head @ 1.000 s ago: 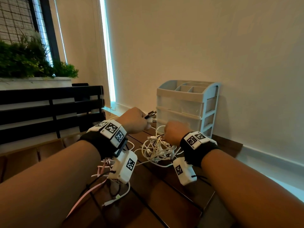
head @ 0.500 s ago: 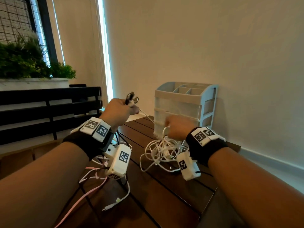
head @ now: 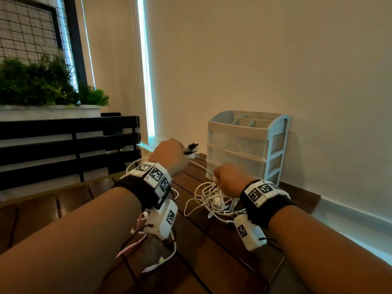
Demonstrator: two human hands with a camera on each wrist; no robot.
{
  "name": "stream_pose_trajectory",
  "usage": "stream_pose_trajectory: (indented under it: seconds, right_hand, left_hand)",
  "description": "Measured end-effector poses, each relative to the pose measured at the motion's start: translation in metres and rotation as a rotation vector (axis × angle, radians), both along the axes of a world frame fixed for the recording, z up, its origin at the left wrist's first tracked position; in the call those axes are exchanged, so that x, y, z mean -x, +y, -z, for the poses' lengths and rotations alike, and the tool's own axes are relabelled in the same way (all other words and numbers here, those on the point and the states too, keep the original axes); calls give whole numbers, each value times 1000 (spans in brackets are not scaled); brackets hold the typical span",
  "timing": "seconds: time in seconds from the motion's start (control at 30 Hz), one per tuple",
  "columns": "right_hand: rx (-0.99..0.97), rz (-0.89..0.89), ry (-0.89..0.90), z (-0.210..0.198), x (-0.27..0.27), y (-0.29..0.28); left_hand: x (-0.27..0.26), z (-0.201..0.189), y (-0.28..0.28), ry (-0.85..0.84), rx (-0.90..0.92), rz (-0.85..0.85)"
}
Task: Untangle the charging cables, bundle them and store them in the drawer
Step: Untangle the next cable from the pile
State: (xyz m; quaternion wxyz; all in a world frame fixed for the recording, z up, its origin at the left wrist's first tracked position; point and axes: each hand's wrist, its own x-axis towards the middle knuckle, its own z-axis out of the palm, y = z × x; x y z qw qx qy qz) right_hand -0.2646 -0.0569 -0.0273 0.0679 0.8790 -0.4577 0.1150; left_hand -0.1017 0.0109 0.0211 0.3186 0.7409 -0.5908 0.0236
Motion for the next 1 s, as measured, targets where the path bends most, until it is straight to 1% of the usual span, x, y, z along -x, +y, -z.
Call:
stream_pose_trajectory:
  seconds: [0.07,0.13,0.17,0.23,0.3,0.37,0.43,0.5,0.53,0.6,0.67,0.73,0.83,0.9,1.0]
  right_hand:
    - [13,1,39,2,-4,-1]
    - [8,-31,60,1,-7,3]
    - [17,-60,51,-1,-8,4]
    - [3,-79,-4,-2,-9,6]
    - [31,-66,7,0,-7,4]
    - [14,-70,30,3,-6,0]
    - [-22,-88,18,4,-5,-1]
    - [-86,-71,-37,4,-1,-5]
    - [-120,-33,-69,5,5,-7]
    - [-167,42,-79,8,10,-7]
    - [-199,48,-47,12,7,-3]
    - [-201,31,-61,13,3,0]
    - [-191,6,-186,7,6,-3]
    - [-142,-3,-254,3,7,-4]
    - [-134,-26,-271,2,9,-5]
  left_hand:
    - [20,2,0,-34,-2,119]
    - [36,10,-6,-116,-56,192]
    - [40,14,-10,-157,-87,191]
    - [40,23,-18,-174,-130,181]
    - [38,30,-22,-178,-157,180]
    - [37,36,-23,-190,-177,189]
    - [38,38,-22,-191,-199,194]
    - [37,39,-23,-180,-208,207]
    - [40,39,-24,-161,-211,210]
    - [38,38,-25,-97,-205,205]
    - [35,39,-25,-32,-203,187]
    - [33,42,-26,-23,-201,174]
    - [33,44,-28,-38,-203,157]
    - [31,45,-29,-19,-214,166]
    - [33,43,-28,-38,-238,187]
